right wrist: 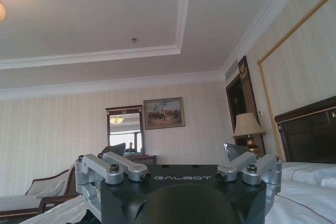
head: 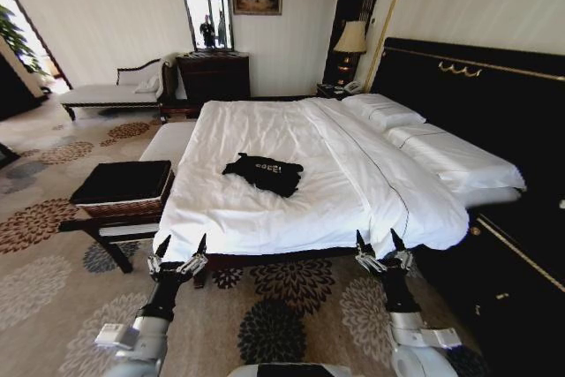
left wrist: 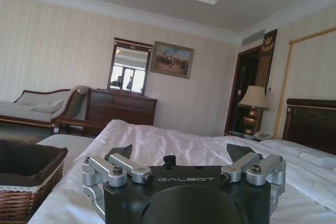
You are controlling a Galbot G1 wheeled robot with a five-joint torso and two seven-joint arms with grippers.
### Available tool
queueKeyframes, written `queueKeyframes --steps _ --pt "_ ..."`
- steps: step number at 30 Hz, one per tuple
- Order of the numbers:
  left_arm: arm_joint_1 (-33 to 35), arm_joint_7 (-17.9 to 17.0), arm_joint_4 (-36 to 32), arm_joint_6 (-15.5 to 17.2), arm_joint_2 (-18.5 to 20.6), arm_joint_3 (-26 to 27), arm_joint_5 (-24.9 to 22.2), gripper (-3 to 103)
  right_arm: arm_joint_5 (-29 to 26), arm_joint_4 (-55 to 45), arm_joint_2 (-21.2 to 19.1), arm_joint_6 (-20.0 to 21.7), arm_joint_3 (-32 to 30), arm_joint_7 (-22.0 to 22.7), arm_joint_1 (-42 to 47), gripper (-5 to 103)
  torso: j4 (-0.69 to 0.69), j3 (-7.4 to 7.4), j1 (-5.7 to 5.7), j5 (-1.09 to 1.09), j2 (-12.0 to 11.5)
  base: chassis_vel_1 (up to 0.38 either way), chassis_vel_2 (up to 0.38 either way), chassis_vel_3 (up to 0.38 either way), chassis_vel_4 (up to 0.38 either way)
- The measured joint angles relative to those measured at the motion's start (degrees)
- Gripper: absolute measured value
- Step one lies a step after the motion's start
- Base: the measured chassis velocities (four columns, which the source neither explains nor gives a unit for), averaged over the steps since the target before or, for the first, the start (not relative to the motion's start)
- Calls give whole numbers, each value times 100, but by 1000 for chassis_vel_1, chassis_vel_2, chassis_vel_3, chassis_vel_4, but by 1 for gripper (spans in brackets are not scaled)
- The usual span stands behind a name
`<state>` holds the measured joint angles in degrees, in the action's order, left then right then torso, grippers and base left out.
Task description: Fold the clothes on the bed and place them into the basket.
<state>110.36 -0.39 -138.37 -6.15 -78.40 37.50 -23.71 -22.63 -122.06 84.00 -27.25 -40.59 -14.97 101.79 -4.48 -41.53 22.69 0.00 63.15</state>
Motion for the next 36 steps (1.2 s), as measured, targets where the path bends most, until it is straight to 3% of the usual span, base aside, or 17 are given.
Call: queueKeyframes --steps 4,10,23,36 --pt "-30 0 -107 197 -53 -37 -361 100 66 39 0 -4 35 0 -9 100 2 0 -1 -1 1 -42 82 61 -64" --pt "-43 3 -105 242 -37 6 -390 100 68 180 33 -16 42 7 -111 100 2 0 -1 0 1 -171 169 162 -132" --pt "78 11 -164 128 -193 -45 -105 100 32 254 11 -85 21 8 -151 100 2 -1 5 0 -1 -170 169 165 -157" --pt "258 17 -313 0 -411 -79 190 100 24 268 -63 -89 140 39 -268 100 1 1 -2 0 1 -111 15 103 -25"
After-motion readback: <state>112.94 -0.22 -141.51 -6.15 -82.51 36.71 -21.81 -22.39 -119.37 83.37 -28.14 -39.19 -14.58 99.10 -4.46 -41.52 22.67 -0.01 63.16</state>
